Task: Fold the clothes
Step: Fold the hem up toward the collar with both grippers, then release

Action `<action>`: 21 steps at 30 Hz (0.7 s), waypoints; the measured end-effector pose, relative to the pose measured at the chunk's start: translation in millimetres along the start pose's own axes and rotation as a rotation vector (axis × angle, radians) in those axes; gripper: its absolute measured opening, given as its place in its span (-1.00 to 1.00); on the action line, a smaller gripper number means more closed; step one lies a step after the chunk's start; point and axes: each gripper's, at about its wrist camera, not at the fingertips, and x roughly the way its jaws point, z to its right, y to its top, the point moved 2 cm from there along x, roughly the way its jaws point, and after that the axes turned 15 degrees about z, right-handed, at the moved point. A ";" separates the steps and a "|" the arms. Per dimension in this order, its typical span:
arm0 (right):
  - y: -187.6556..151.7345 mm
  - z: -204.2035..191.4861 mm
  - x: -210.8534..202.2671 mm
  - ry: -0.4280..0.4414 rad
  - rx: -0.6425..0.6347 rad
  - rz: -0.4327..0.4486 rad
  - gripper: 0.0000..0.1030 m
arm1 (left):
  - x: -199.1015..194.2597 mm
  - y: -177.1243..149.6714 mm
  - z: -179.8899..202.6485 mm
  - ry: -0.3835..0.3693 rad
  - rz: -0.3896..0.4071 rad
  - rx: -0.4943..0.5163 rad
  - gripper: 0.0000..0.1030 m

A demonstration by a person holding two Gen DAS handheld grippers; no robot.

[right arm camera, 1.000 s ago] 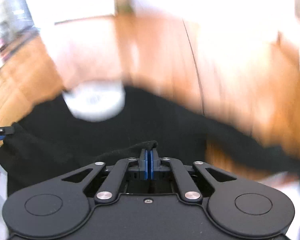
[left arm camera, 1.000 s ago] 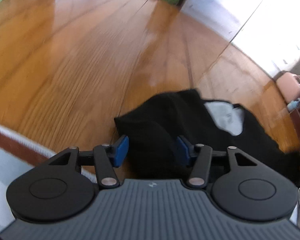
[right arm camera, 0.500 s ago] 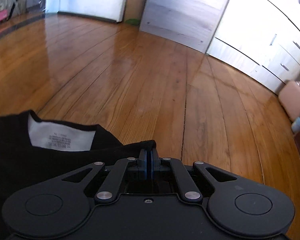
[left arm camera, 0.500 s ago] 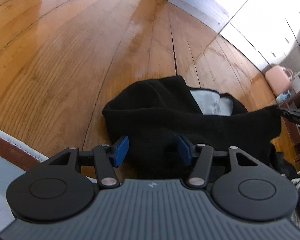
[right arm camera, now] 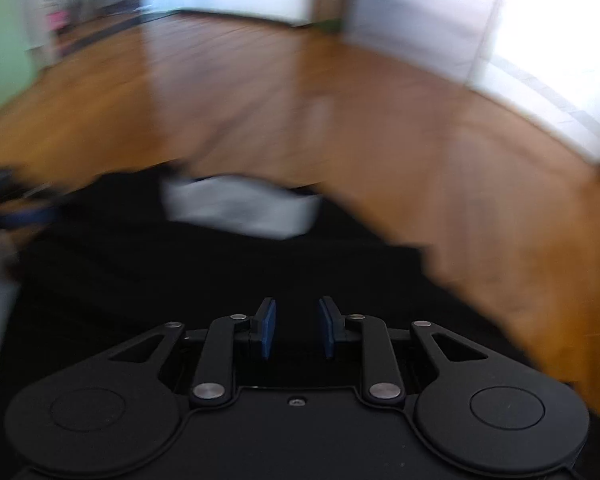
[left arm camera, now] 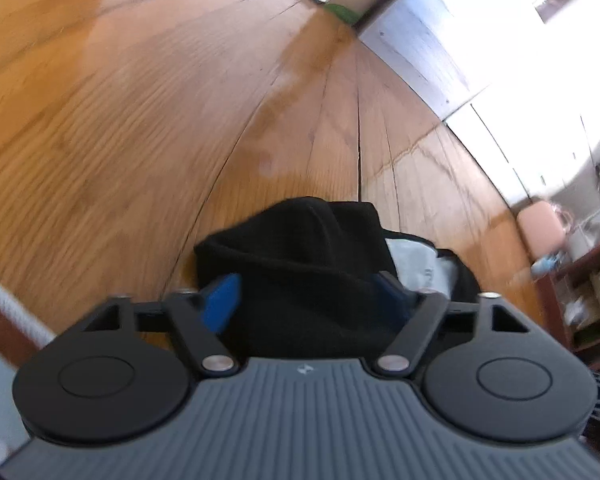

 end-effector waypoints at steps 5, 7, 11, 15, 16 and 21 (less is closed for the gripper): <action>-10.6 -15.6 0.3 0.129 0.116 -0.094 -0.43 | -18.1 25.3 25.0 0.077 0.145 0.198 -1.00; -18.3 -9.6 2.9 0.143 0.193 -0.118 -0.43 | -24.7 37.4 21.8 0.133 0.173 0.236 -1.00; -34.1 -0.5 11.2 0.174 0.320 -0.177 -0.42 | -35.8 35.7 2.2 0.027 0.030 0.091 -0.95; -37.9 -8.0 19.4 0.248 0.451 -0.222 -0.42 | -56.8 14.4 12.3 -0.072 -0.103 0.106 -0.63; -34.6 -13.3 21.7 0.266 0.458 -0.229 -0.41 | -55.0 9.2 12.2 -0.092 -0.136 0.075 -0.32; -18.5 -32.1 35.8 0.315 0.473 -0.245 -0.23 | -41.3 -9.4 3.4 -0.094 -0.242 -0.025 0.34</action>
